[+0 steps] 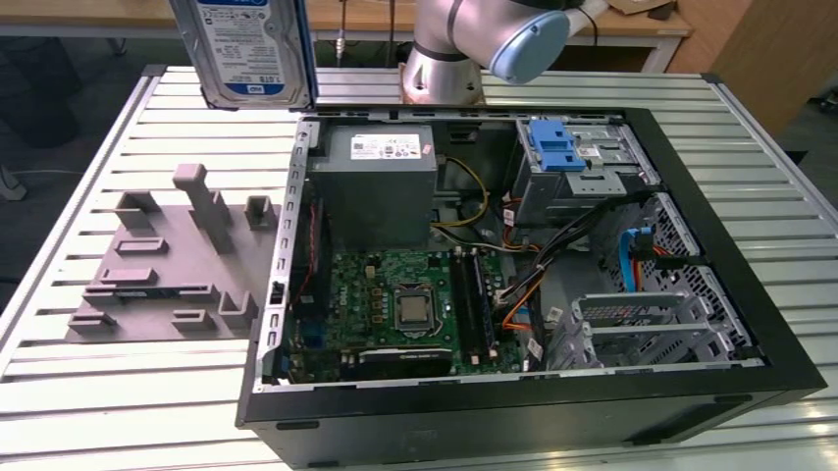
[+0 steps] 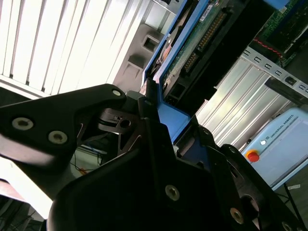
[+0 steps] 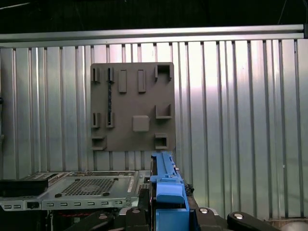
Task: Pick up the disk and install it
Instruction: 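Pick up the disk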
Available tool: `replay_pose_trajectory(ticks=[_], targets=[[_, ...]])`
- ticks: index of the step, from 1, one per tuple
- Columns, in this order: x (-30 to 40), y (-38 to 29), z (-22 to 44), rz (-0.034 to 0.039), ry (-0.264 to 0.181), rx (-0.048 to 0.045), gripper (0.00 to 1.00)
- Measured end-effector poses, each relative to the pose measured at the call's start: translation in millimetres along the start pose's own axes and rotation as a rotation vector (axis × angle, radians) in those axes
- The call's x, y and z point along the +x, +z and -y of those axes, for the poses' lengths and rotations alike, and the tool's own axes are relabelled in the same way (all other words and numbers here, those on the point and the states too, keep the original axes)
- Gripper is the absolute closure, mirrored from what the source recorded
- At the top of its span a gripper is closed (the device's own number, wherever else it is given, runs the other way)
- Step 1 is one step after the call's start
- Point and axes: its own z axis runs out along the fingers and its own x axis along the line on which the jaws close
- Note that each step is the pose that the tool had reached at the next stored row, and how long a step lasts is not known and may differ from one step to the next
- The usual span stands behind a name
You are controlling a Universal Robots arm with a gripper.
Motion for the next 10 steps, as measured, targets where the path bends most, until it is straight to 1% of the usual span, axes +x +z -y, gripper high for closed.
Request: replay_pose_trajectory(ticks=[3,5,7,10], targets=[[1.6,0.0,1.4,0.0001,0.000,0.0000,0.64],[4.7,0.1,1.5,0.0001,0.000,0.0001,0.64],[9.7,0.3,1.8,0.0001,0.000,0.0001,0.64],[19.0,0.3,2.2,0.0000,0.000,0.0000,0.64]])
